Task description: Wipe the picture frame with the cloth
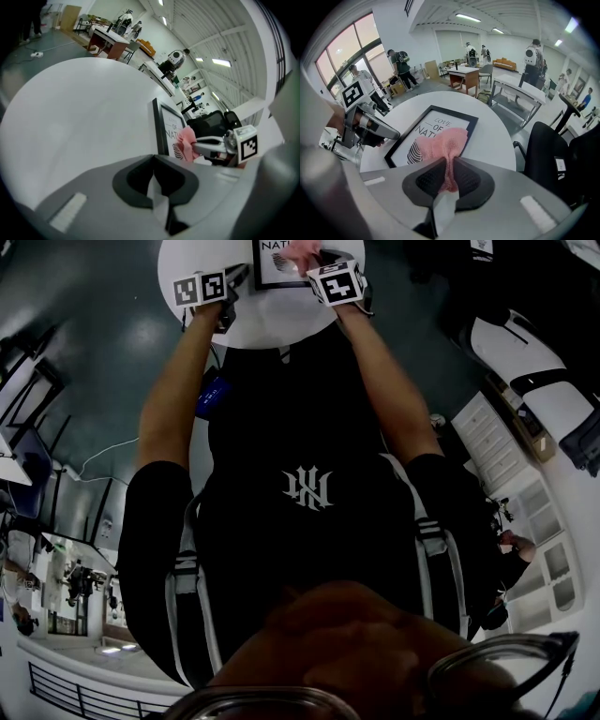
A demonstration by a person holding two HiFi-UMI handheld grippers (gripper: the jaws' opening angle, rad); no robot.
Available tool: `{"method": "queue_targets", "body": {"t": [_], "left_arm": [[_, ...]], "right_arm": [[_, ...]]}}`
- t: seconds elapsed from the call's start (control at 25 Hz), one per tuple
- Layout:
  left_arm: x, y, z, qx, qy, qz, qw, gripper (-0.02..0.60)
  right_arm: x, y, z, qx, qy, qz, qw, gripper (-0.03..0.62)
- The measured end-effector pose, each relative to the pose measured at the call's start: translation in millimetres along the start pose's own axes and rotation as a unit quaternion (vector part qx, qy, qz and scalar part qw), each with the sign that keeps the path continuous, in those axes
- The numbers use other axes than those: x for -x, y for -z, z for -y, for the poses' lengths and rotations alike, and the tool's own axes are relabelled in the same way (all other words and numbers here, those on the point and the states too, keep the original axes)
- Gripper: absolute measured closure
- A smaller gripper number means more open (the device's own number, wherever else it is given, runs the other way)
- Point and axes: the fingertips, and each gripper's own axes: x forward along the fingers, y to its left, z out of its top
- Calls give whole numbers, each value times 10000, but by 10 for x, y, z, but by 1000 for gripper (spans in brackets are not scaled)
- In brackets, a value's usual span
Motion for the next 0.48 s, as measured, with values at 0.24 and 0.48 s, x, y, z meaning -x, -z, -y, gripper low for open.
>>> {"method": "queue_targets", "body": {"t": [0.24, 0.48], "left_arm": [[-3, -2, -5, -40, 3, -33, 10000, 578], [-6, -9, -5, -42, 8, -22, 10000, 578]], "right_arm": [[88, 99, 113, -56, 150, -34, 9999, 546], [298, -75, 26, -262, -49, 418, 9988, 546]]}}
